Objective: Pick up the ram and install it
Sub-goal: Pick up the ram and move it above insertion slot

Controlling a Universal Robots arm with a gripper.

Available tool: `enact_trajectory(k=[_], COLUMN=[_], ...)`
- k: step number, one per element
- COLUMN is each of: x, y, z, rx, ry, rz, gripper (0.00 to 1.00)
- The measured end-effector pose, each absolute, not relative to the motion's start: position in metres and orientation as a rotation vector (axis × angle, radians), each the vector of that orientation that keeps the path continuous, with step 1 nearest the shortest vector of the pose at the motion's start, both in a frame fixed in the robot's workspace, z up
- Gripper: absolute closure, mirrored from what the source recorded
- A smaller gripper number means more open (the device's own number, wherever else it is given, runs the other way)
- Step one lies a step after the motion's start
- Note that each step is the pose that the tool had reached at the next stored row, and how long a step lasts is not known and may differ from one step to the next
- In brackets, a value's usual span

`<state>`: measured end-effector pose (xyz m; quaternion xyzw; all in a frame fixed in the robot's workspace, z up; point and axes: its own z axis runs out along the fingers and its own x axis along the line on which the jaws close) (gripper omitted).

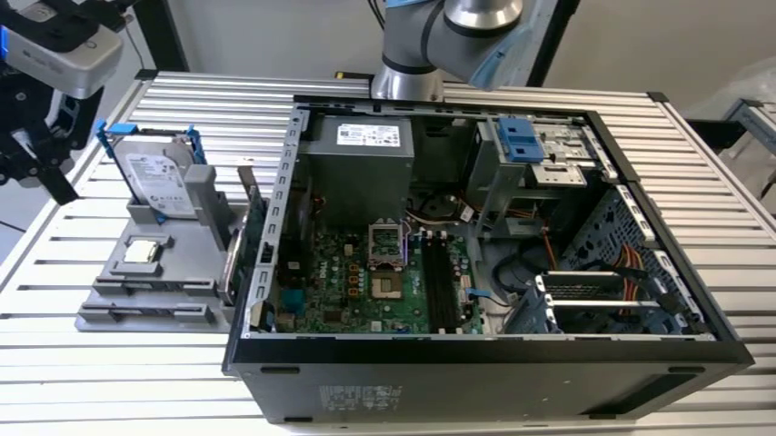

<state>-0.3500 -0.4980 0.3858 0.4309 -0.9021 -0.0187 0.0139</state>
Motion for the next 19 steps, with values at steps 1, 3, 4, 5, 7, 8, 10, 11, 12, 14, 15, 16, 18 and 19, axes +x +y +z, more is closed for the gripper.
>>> enact_trajectory(k=[1, 3, 4, 5, 7, 8, 10, 11, 12, 14, 15, 16, 18, 19], x=[-0.3500, -0.3500, -0.3500, -0.3500, -0.3500, -0.3501, -0.3500, -0.3500, -0.3500, -0.3501, -0.3501, -0.3501, -0.3501, -0.3501], y=[-0.4979, -0.4979, -0.4979, -0.4978, -0.4977, -0.4977, -0.4977, -0.4976, -0.4976, -0.4976, -0.4975, -0.4975, -0.4976, -0.4975], z=[0.3858, 0.3858, 0.3857, 0.3857, 0.3857, 0.3858, 0.3857, 0.3855, 0.3855, 0.3854, 0.3854, 0.3854, 0.3852, 0.3851], rx=[1.364, 1.411, 1.435, 1.460, 1.504, 1.525, 1.572, 1.590, 1.611, 1.650, 1.669, 1.688, 1.725, 1.743], ry=[-2.798, -2.774, -2.762, -2.748, -2.723, -2.711, -2.684, -2.673, -2.661, -2.636, -2.625, -2.614, -2.593, -2.583], rz=[-0.058, -0.057, -0.057, -0.056, -0.055, -0.055, -0.055, -0.055, -0.054, -0.055, -0.058, -0.061, -0.068, -0.071], gripper=[1.00, 1.00, 1.00, 1.00, 1.00, 1.00, 1.00, 1.00, 1.00, 1.00, 1.00, 1.00, 1.00, 1.00])
